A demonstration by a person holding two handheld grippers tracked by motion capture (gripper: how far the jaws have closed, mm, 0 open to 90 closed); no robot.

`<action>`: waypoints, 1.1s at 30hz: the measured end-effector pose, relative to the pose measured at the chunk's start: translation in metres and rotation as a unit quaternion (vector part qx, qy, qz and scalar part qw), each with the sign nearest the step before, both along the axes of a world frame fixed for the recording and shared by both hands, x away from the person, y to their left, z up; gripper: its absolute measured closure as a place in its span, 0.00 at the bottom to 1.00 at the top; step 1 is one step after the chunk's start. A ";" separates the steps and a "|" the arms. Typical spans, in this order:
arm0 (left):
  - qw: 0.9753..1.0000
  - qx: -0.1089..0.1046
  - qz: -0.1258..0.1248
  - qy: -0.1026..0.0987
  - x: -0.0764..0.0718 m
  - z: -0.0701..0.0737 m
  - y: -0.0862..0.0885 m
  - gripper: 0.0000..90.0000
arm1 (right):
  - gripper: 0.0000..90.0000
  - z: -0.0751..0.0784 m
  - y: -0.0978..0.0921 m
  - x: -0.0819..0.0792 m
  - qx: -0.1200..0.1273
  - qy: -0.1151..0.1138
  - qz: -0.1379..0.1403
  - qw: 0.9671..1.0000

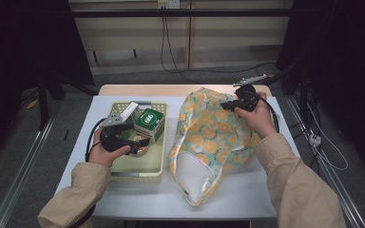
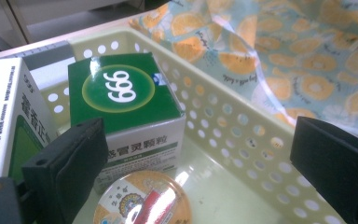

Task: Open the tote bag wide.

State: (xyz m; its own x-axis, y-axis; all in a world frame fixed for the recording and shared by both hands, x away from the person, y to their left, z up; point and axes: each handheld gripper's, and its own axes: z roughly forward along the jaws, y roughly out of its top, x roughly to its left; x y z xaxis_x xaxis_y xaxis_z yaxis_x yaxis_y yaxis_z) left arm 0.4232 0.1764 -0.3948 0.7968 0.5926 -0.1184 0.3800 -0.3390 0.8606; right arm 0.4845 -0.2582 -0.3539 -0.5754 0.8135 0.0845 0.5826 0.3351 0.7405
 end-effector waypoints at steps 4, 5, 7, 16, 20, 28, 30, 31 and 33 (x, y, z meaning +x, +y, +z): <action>1.000 0.005 -0.001 0.008 0.002 -0.004 -0.003 0.05 | 0.99 -0.002 0.001 0.000 0.000 0.000 0.002 1.000; 1.000 0.007 -0.001 0.010 0.003 -0.005 -0.003 0.05 | 0.99 -0.003 0.001 0.000 0.000 0.002 0.002 1.000; 1.000 0.006 0.001 0.014 0.004 -0.007 -0.003 0.05 | 0.99 -0.003 0.000 0.000 0.000 0.001 0.001 1.000; 0.999 0.027 0.016 0.024 0.008 -0.019 0.000 0.05 | 0.99 -0.004 -0.002 -0.002 -0.001 0.002 0.000 1.000; 0.999 0.039 0.019 0.022 0.009 -0.020 0.000 0.05 | 0.99 -0.004 -0.001 -0.002 -0.003 0.002 0.002 1.000; 0.999 0.040 -0.003 0.020 0.006 -0.020 -0.005 0.05 | 0.99 -0.005 -0.001 -0.003 -0.004 0.003 0.004 1.000; 0.998 0.053 -0.002 0.018 0.006 -0.020 -0.008 0.04 | 0.99 -0.005 -0.001 -0.003 -0.003 0.003 0.003 1.000; 0.998 0.055 0.000 0.016 0.007 -0.020 -0.009 0.04 | 0.99 -0.005 -0.001 -0.003 -0.003 0.003 0.003 1.000; 0.999 0.043 -0.004 0.022 0.007 -0.020 -0.011 0.05 | 0.99 -0.005 0.000 -0.003 -0.004 0.002 0.004 1.000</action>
State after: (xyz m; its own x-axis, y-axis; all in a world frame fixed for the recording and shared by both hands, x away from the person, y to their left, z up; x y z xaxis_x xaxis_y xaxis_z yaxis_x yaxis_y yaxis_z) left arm 0.4301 0.1649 -0.4143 0.7961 0.5964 -0.1025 0.4148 -0.4145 0.8100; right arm 0.4812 -0.2585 -0.3592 -0.5815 0.8095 0.0809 0.5831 0.3454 0.7353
